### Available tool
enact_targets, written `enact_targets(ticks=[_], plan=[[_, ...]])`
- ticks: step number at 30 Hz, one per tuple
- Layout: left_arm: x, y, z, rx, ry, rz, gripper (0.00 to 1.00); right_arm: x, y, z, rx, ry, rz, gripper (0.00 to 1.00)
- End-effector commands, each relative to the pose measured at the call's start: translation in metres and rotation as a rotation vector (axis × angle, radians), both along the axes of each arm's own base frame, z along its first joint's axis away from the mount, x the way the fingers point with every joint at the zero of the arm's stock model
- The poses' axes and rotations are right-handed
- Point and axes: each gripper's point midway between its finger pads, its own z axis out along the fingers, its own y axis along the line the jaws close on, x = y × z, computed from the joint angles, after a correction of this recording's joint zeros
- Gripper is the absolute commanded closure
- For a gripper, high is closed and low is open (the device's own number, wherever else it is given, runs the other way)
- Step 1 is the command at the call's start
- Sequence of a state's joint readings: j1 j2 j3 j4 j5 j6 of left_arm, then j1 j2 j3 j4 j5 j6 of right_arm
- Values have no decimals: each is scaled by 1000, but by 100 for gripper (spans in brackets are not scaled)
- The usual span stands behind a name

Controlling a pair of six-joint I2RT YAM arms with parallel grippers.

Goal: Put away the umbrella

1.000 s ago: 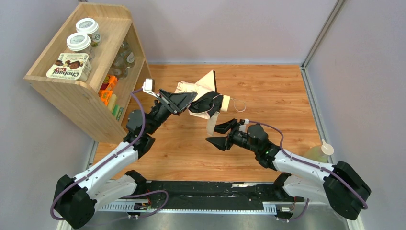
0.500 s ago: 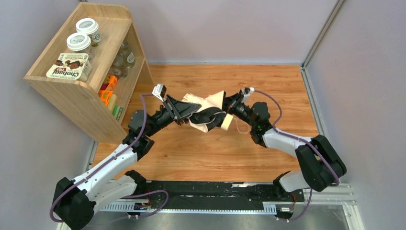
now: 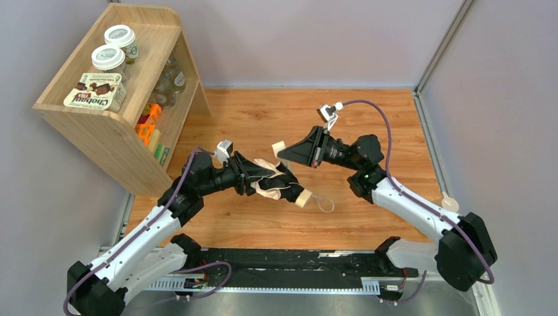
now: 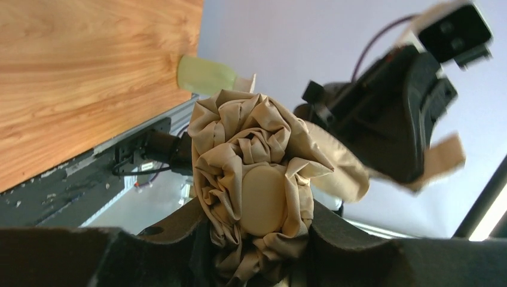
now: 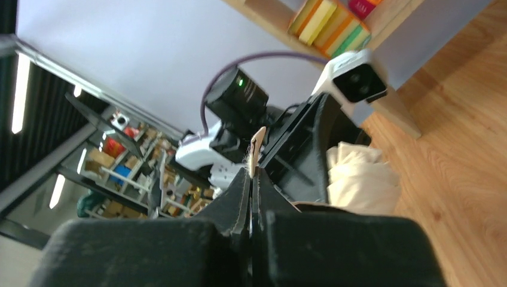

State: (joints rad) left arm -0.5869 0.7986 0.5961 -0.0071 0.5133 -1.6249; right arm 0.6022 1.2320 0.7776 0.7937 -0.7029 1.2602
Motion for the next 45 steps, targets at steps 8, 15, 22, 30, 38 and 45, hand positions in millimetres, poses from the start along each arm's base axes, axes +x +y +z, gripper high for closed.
enact_targets(ticks=[8,15,22,30,38,45], plan=[[-12,26,-99,277,517,150,100,-47,-10,-6,-55,-145,-7,100],[-15,28,-146,409,735,165,100,-61,12,-57,-178,-285,75,100],[-13,46,-203,501,907,159,100,-64,32,-124,-300,-344,155,100],[-6,56,-214,701,943,-23,100,-60,67,-190,-502,-376,191,100],[2,53,-228,746,964,-103,100,-74,85,-245,-765,-493,224,100],[-2,67,-230,841,962,-133,100,-54,72,-289,-1017,-630,71,100]])
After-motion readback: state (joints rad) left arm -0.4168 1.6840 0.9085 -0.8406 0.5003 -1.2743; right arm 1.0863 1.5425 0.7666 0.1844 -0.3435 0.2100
